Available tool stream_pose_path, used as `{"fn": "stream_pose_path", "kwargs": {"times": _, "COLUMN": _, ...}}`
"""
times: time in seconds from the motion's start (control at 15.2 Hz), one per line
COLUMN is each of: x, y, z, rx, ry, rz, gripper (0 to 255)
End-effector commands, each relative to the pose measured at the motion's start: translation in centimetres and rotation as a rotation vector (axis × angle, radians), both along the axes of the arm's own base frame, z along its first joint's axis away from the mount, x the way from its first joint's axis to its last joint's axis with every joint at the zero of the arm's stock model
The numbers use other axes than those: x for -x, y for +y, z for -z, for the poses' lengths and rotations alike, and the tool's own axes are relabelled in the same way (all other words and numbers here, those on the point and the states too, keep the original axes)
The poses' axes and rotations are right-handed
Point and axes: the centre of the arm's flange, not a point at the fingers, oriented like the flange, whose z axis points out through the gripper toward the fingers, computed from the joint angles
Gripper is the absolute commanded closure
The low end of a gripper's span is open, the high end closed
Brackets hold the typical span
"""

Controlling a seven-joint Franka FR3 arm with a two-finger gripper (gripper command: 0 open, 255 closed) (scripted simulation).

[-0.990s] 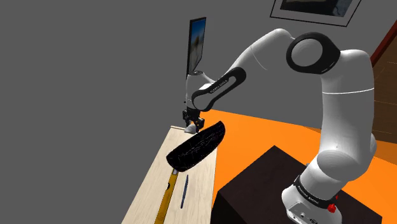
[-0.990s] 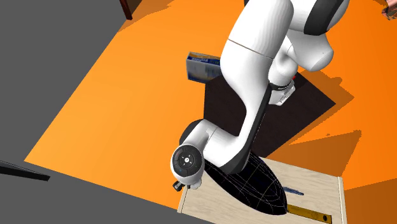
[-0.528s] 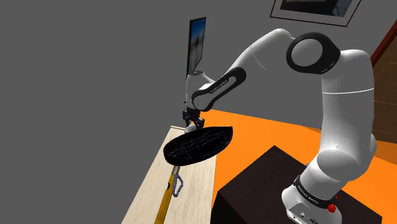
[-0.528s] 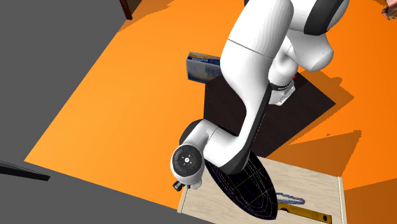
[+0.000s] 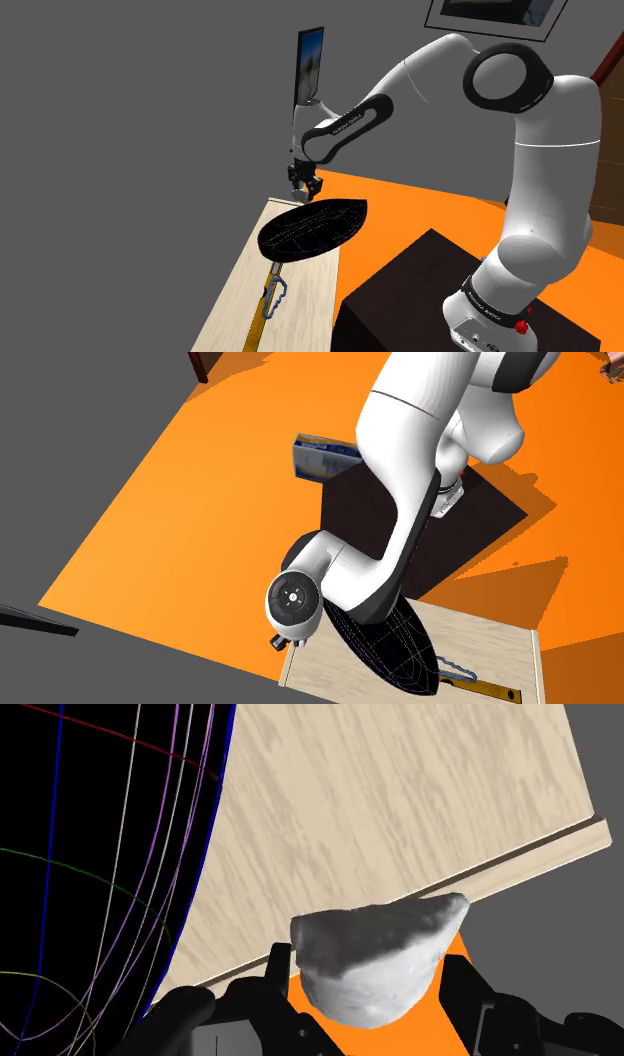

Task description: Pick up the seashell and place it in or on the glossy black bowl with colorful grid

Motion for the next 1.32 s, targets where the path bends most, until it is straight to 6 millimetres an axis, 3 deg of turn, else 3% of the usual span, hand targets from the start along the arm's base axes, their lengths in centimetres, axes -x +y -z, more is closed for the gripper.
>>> {"fn": "stream_pose_path", "kwargs": {"times": 0.0, "x": 0.0, "y": -0.1, "z": -1.0, "rx": 0.000, "ry": 0.000, "rz": 0.000, "gripper": 255}}
{"fn": "stream_pose_path", "kwargs": {"times": 1.25, "x": 0.0, "y": -0.1, "z": -11.1, "rx": 0.000, "ry": 0.000, "rz": 0.000, "gripper": 255}}
